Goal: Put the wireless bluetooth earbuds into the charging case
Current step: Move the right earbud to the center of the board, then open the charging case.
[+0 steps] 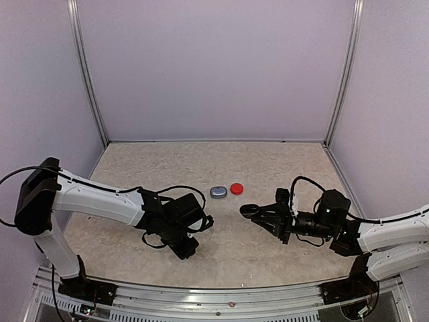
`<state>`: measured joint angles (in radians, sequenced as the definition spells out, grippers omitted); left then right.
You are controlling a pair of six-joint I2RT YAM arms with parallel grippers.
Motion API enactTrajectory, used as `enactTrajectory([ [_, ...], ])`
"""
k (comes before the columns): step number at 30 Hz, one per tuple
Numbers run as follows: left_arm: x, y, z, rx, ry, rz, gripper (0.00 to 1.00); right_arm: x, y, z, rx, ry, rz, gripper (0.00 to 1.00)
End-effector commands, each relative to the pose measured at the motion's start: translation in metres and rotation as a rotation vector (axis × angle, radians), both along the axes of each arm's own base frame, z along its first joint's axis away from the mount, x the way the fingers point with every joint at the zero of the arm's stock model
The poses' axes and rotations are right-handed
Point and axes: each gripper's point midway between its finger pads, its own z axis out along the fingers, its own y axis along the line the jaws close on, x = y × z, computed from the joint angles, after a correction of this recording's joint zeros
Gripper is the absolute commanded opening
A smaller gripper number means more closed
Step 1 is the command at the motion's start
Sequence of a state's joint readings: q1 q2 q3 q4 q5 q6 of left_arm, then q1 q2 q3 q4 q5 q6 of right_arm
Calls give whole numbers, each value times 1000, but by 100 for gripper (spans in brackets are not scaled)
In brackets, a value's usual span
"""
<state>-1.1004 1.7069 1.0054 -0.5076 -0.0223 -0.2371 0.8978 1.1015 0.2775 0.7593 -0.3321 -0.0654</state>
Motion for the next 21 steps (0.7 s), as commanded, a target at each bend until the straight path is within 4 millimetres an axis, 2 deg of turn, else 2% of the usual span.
enactTrajectory([
  [1, -20, 27, -12, 138, 136, 25, 20, 3, -1, 0, 2, -4, -3, 0],
  [3, -22, 32, -13, 166, 155, 29, 25, 3, 0, -1, 0, 2, 0, 0],
  [5, -19, 34, -12, 180, 141, 42, 35, 2, 0, -2, -2, 8, 4, 0],
  [9, -4, 14, 12, 55, 67, 42, 61, -2, 1, -6, -3, 35, 27, 0],
  [12, 14, -11, 56, -95, -85, -10, 67, -8, 2, -7, -3, 45, 67, 0],
  [14, 20, -27, 95, -229, -180, -63, 69, -14, 5, -7, -2, 47, 104, 0],
  [16, 17, -48, 139, -404, -301, -146, 71, -23, 7, -4, 8, 38, 165, 0],
  [18, 7, -54, 186, -558, -415, -213, 78, -33, 10, -2, 19, 32, 226, 0],
  [21, -2, -61, 220, -670, -469, -277, 80, -40, 15, 1, 24, 25, 283, 0],
])
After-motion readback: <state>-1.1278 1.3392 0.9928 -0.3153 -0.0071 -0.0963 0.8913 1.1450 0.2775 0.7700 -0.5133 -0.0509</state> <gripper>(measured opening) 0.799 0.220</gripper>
